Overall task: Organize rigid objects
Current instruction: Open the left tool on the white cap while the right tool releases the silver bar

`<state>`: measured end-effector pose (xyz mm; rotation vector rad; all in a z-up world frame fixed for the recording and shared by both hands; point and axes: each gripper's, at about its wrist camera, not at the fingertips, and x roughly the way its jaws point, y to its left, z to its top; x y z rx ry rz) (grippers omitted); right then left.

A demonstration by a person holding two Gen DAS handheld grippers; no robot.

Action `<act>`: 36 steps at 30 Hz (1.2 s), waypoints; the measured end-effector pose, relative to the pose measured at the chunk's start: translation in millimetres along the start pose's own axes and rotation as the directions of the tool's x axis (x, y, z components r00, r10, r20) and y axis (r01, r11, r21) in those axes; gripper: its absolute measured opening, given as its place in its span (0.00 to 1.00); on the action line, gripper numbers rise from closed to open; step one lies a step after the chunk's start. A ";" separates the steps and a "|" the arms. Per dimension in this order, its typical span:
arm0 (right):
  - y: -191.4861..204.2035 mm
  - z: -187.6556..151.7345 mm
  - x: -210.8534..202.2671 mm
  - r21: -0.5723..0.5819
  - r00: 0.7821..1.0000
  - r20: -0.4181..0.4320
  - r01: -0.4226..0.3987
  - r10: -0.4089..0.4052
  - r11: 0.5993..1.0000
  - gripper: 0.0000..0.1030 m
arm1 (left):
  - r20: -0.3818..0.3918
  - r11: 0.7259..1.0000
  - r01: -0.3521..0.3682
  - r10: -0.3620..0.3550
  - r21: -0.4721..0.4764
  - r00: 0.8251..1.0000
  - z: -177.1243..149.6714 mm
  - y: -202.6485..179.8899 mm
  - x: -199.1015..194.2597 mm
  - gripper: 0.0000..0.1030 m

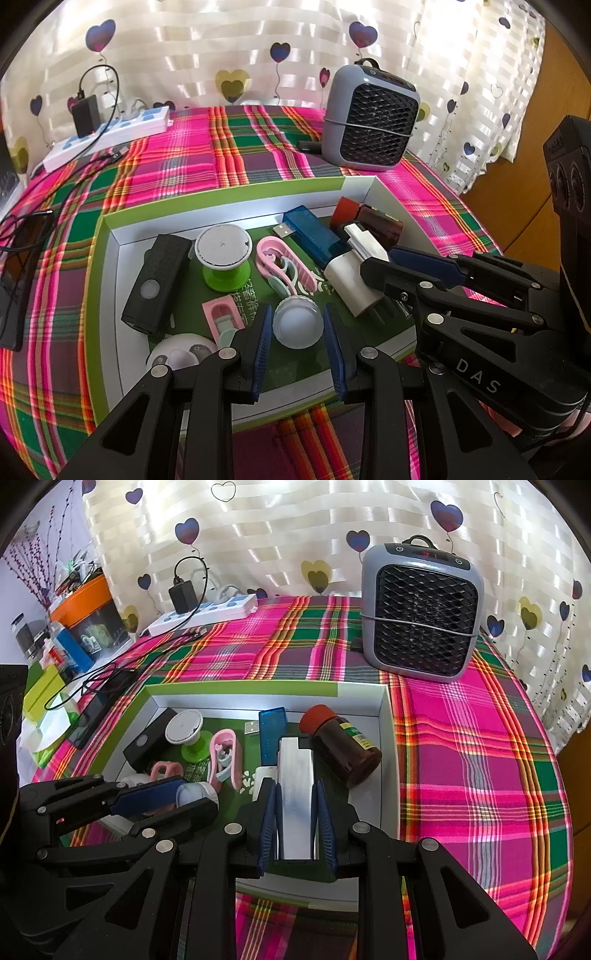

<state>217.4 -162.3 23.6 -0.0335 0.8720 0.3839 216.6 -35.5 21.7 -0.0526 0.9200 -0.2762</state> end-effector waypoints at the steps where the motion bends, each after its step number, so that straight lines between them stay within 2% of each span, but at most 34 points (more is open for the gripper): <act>1: 0.0 0.0 0.0 -0.001 1.000 0.000 0.000 0.000 1.000 0.24 | 0.000 1.000 -0.001 0.001 -0.001 1.000 -0.1 -0.3 -0.3 0.27; 9: 0.1 -0.4 -0.4 0.001 1.000 0.001 -0.001 0.001 1.000 0.24 | 0.000 1.000 -0.006 0.006 0.001 1.000 -0.4 0.8 0.7 0.27; 16: 1.3 -0.7 -0.7 0.001 1.000 0.001 -0.002 0.002 1.000 0.24 | 0.005 1.000 -0.014 0.014 -0.007 1.000 -2.4 2.6 -3.3 0.33; 24: 3.3 -2.4 -3.7 0.007 1.000 0.009 0.000 0.000 1.000 0.24 | 0.021 1.000 -0.017 0.017 -0.006 1.000 -4.2 2.0 -11.5 0.34; 28: 2.1 -3.7 -8.8 0.020 1.000 0.018 0.000 0.000 1.000 0.36 | 0.032 1.000 -0.022 0.022 -0.012 0.999 -5.3 3.1 -18.3 0.35; 36: 6.4 -7.5 -23.2 0.030 0.999 0.046 -0.005 0.004 1.000 0.36 | 0.049 0.999 -0.052 0.053 -0.015 0.997 -12.9 2.4 -34.5 0.35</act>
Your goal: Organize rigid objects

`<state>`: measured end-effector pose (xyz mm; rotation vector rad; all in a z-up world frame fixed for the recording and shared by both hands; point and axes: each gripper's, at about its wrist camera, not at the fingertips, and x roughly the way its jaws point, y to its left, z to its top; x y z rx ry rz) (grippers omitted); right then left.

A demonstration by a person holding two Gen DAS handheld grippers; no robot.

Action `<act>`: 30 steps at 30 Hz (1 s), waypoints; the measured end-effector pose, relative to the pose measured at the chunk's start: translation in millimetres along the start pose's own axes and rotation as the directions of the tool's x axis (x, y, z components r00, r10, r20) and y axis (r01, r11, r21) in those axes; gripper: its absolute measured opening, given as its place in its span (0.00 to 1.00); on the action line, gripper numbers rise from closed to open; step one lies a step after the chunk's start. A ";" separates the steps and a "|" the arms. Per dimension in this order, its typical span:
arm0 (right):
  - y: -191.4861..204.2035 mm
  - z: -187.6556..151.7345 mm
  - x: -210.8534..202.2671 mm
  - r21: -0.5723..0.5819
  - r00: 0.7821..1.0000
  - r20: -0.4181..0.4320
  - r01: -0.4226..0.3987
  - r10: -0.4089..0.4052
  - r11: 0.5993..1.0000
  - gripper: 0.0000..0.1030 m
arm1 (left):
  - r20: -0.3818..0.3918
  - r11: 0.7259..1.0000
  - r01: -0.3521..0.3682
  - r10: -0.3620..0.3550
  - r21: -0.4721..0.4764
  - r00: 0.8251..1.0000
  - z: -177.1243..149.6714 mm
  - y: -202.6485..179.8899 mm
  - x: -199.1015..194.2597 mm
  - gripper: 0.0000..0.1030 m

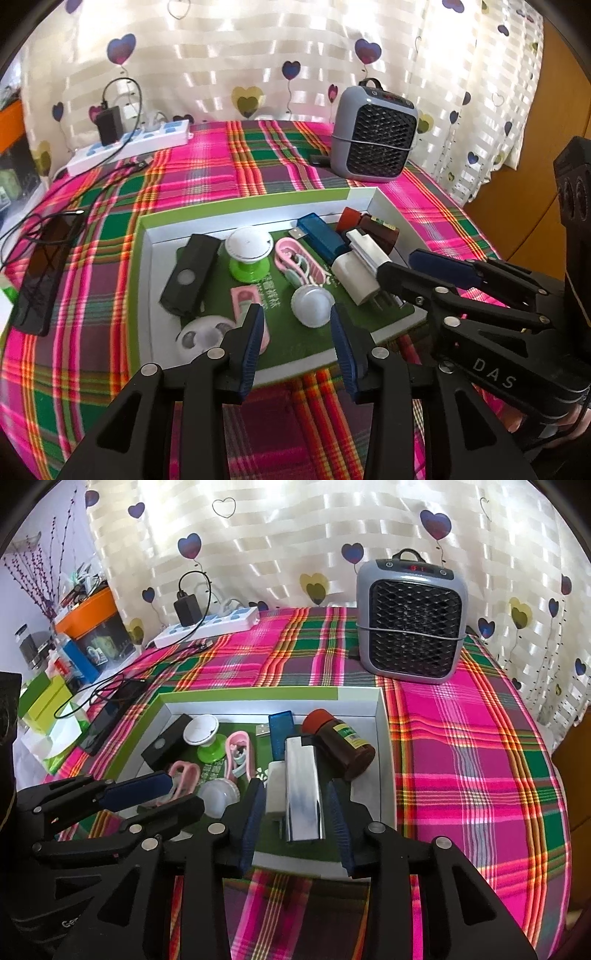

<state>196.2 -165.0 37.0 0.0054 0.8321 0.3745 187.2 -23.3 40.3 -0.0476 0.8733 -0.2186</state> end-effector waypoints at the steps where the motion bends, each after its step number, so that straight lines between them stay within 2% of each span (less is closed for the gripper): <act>1: 0.8 -0.6 -1.8 0.000 1.000 0.004 -0.002 0.002 1.000 0.36 | 0.005 1.000 -0.004 0.004 -0.003 1.000 -1.3 0.8 -3.3 0.35; 9: 9.2 -10.2 -19.7 0.007 0.999 0.036 -0.003 0.003 1.000 0.36 | 0.034 0.998 -0.053 0.054 -0.030 0.998 -15.0 7.5 -26.6 0.35; 19: 22.3 -29.9 -40.4 -0.012 0.997 0.054 0.055 -0.055 0.998 0.36 | 0.042 0.993 -0.106 0.108 -0.043 0.993 -41.1 13.4 -49.4 0.35; 22: 24.8 -38.9 -43.0 -0.020 0.995 0.044 0.089 -0.088 0.996 0.36 | 0.035 0.992 -0.118 0.120 -0.042 0.992 -51.2 14.1 -52.4 0.35; 30: 26.2 -65.2 -41.5 -0.016 0.994 -0.006 0.113 -0.113 0.993 0.36 | 0.000 0.989 -0.143 0.143 -0.047 0.990 -78.9 15.8 -56.3 0.35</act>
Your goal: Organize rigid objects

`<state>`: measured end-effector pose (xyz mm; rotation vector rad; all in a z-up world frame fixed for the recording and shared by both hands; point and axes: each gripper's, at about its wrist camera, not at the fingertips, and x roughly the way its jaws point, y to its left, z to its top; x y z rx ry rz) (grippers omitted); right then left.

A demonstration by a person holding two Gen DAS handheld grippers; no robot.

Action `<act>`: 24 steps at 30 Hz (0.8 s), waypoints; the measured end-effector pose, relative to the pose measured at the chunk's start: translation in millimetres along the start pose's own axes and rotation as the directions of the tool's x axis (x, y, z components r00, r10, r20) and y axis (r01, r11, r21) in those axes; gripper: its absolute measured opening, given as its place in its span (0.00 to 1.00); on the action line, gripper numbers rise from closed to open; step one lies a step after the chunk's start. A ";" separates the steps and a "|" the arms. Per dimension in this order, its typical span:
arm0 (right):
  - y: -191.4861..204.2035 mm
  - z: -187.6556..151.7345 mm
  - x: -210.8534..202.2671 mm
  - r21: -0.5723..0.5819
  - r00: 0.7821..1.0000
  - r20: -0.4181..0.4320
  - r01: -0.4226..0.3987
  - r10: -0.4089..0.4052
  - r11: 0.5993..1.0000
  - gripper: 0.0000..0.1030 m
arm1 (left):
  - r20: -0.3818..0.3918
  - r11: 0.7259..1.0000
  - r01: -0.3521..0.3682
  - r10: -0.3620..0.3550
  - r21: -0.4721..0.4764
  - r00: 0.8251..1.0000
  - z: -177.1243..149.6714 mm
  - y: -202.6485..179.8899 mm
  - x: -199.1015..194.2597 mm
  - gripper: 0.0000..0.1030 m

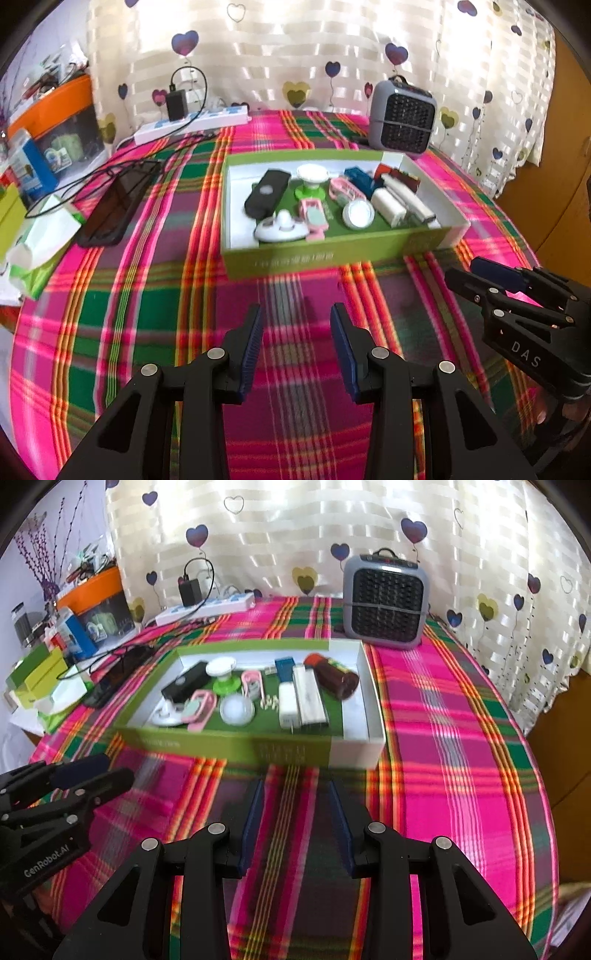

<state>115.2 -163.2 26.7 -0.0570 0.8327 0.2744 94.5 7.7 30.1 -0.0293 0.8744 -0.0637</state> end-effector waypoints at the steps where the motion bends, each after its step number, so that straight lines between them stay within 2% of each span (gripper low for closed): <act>1: 0.2 -3.3 0.4 0.001 1.000 -0.008 0.005 -0.005 1.000 0.36 | -0.006 1.000 0.000 0.000 -0.001 1.000 -2.7 0.1 0.0 0.35; 13: 0.6 -32.5 -0.2 -0.008 0.997 -0.070 0.039 -0.039 0.999 0.36 | -0.045 1.000 -0.030 0.030 -0.005 0.999 -31.1 0.0 -1.6 0.35; 21: 2.0 -37.8 -4.2 -0.006 0.997 -0.062 0.055 -0.055 0.998 0.37 | -0.040 0.999 -0.049 0.048 -0.014 0.998 -36.8 -3.3 -3.0 0.35; 24: 2.1 -40.7 -5.9 -0.008 0.997 -0.057 0.060 -0.061 0.998 0.41 | -0.033 0.998 -0.059 0.058 -0.025 0.998 -38.9 -4.3 -4.0 0.35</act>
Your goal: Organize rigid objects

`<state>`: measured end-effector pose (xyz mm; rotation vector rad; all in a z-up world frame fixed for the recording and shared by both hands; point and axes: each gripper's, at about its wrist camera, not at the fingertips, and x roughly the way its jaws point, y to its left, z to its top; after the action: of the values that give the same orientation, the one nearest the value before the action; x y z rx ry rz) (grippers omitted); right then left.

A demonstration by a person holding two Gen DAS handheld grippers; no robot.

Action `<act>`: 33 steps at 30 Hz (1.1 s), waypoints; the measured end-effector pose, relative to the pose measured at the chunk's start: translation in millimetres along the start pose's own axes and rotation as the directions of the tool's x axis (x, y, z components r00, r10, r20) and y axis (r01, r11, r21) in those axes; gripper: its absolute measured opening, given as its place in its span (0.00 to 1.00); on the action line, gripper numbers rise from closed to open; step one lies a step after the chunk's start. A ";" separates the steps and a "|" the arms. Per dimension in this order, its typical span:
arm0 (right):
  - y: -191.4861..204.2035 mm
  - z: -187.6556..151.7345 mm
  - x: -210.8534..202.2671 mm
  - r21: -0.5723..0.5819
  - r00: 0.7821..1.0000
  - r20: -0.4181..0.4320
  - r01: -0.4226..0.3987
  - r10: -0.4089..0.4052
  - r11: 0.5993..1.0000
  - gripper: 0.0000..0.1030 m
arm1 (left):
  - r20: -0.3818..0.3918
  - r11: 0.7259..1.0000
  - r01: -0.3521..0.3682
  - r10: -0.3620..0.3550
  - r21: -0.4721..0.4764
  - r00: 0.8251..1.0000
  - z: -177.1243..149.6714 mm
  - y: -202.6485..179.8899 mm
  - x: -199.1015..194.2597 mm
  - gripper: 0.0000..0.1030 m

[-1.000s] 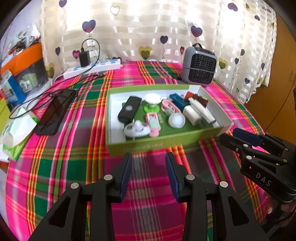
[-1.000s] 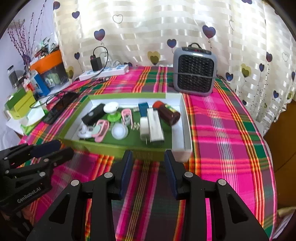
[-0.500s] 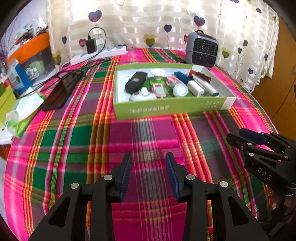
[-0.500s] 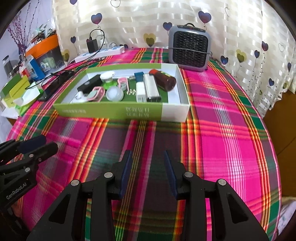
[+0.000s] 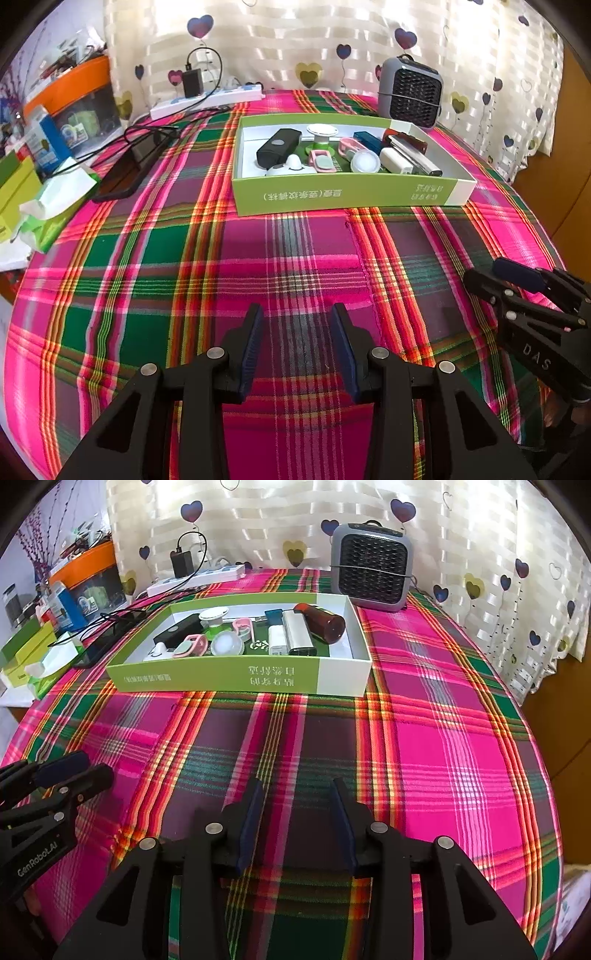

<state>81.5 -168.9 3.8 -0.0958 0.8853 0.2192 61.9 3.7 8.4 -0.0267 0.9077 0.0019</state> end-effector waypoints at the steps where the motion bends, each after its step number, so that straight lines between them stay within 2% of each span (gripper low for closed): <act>1: 0.2 -0.8 -0.3 -0.002 1.000 0.001 0.004 -0.004 1.000 0.47 | 0.002 1.000 -0.005 0.005 0.002 1.000 -0.7 -1.2 -0.2 0.35; 3: -2.0 -2.4 -0.4 0.005 1.000 0.001 0.013 -0.013 1.000 0.51 | 0.009 1.000 -0.022 0.022 0.017 1.000 -2.1 -4.8 -0.1 0.35; 10: -3.5 -3.0 -0.8 0.009 1.000 0.001 0.011 -0.011 1.000 0.52 | 0.019 1.000 -0.023 0.023 0.017 1.000 -3.6 -4.4 -0.1 0.38; 33: -3.4 -3.1 -0.8 0.009 1.000 0.001 0.010 -0.010 1.000 0.52 | 0.031 0.999 -0.027 0.027 0.020 0.999 -5.3 -6.3 -1.9 0.39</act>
<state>79.5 -172.9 2.4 -0.0915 0.8846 0.2053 56.6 -2.7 6.8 0.0043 0.8775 0.0181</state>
